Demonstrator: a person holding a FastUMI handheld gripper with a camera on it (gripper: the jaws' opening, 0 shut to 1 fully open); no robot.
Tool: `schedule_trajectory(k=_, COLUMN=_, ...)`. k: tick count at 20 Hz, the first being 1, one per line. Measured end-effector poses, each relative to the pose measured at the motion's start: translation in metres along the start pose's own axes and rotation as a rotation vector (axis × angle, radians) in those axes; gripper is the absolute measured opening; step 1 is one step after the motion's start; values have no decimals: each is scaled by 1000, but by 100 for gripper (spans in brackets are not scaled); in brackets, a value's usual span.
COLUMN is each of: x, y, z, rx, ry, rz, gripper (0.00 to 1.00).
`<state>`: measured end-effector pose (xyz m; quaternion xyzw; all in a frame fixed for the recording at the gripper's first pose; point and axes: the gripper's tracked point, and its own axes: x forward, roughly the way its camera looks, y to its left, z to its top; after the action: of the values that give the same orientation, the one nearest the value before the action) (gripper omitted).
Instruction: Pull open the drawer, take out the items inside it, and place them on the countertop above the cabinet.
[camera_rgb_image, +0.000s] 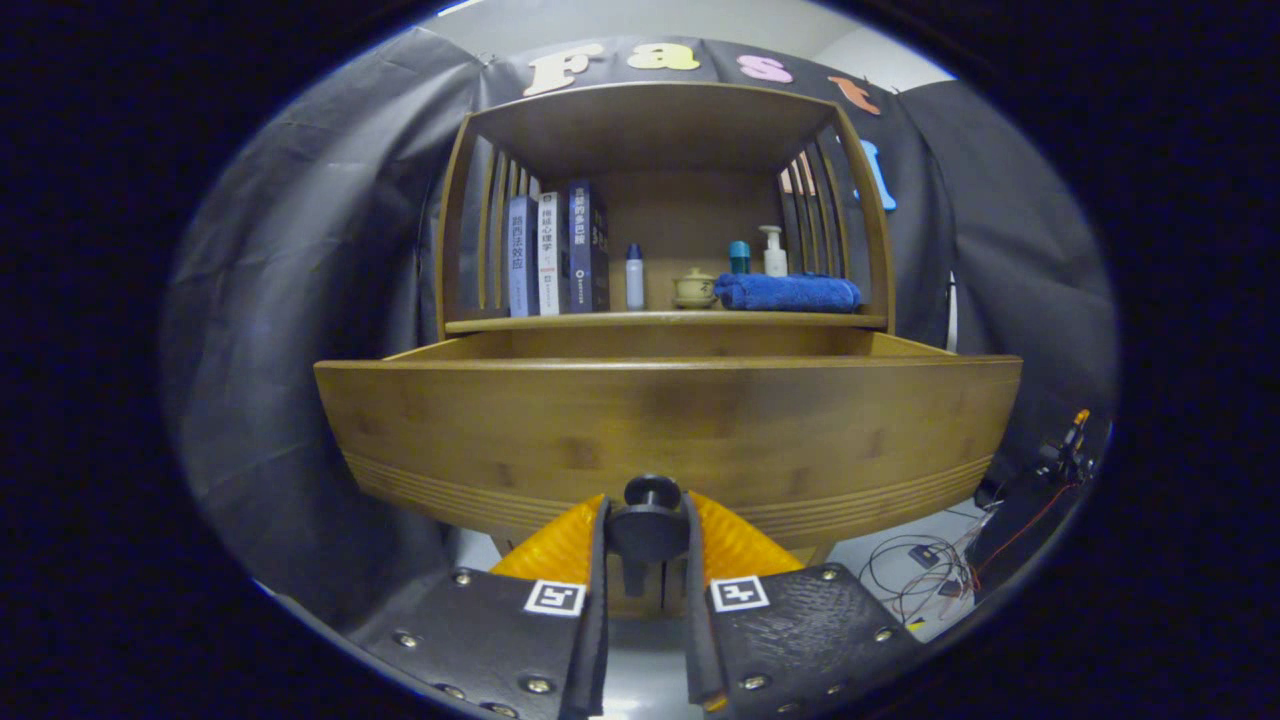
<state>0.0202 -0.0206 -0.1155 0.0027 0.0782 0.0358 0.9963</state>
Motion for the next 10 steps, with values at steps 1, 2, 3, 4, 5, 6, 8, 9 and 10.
schedule_trajectory(k=1, x=-3, y=-1, z=1, rx=11, ry=-4, rz=-2, gripper=31)
schedule_trajectory(k=2, x=-6, y=-1, z=1, rx=34, ry=6, rz=3, gripper=31)
schedule_trajectory(k=3, x=-8, y=0, z=2, rx=51, ry=10, rz=9, gripper=31)
schedule_trajectory(k=4, x=-10, y=0, z=4, rx=51, ry=8, rz=13, gripper=32)
schedule_trajectory(k=5, x=-10, y=0, z=3, rx=39, ry=17, rz=18, gripper=31)
schedule_trajectory(k=6, x=-10, y=0, z=3, rx=32, ry=24, rz=21, gripper=31)
schedule_trajectory(k=8, x=-10, y=0, z=1, rx=33, ry=66, rz=28, gripper=31)
schedule_trajectory(k=9, x=-14, y=2, z=2, rx=43, ry=76, rz=38, gripper=37)
schedule_trajectory(k=10, x=-13, y=8, z=3, rx=56, ry=88, rz=60, gripper=53)
